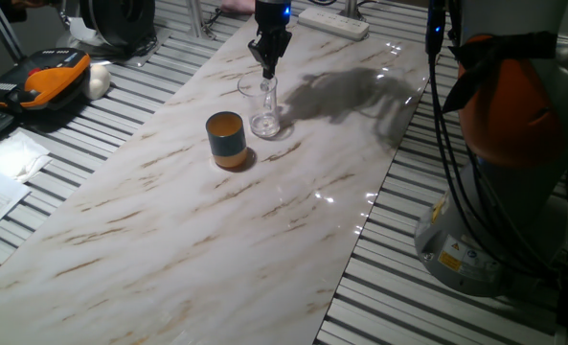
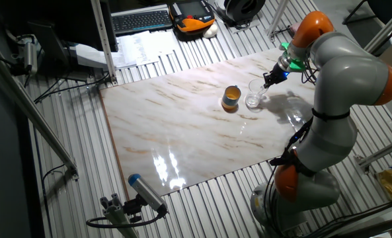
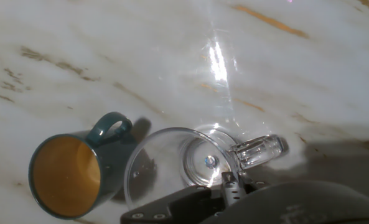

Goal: Pour the water from one cup into another empty cup

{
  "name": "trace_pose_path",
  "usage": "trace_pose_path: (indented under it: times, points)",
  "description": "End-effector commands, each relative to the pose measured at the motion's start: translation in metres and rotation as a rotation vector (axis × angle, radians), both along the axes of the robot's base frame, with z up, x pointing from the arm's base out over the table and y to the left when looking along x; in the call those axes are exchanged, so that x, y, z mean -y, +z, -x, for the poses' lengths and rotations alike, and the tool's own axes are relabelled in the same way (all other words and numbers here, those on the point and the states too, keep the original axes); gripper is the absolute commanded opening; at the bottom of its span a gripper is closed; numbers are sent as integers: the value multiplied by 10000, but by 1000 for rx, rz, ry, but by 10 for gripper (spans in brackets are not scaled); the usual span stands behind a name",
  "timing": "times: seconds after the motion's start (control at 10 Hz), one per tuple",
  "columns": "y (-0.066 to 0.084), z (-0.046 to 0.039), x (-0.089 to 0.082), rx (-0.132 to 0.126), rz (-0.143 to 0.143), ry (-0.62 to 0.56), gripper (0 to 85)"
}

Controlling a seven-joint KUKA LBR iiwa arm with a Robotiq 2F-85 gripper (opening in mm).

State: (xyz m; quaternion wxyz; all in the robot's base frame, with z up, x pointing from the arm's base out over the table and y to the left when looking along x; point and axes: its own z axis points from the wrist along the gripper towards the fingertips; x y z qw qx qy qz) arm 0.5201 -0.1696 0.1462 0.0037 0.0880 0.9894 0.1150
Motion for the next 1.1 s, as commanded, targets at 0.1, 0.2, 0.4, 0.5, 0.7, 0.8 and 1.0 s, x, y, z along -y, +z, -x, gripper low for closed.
trace_pose_path:
  times: [0.1, 0.2, 0.4, 0.5, 0.7, 0.8, 1.0]
  points:
    - [-14, -1, -1, 13, -4, 3, 0]
    - [-11, 0, 0, 23, -6, 6, 0]
    - [-11, -2, -2, 47, -22, 14, 0]
    - [-12, -4, -3, 56, -20, 19, 0]
    - [-26, -5, -5, 66, -23, 21, 0]
    - [-33, -7, -7, 68, -31, 21, 0]
    - [-47, -11, -9, 67, -40, 18, 0]
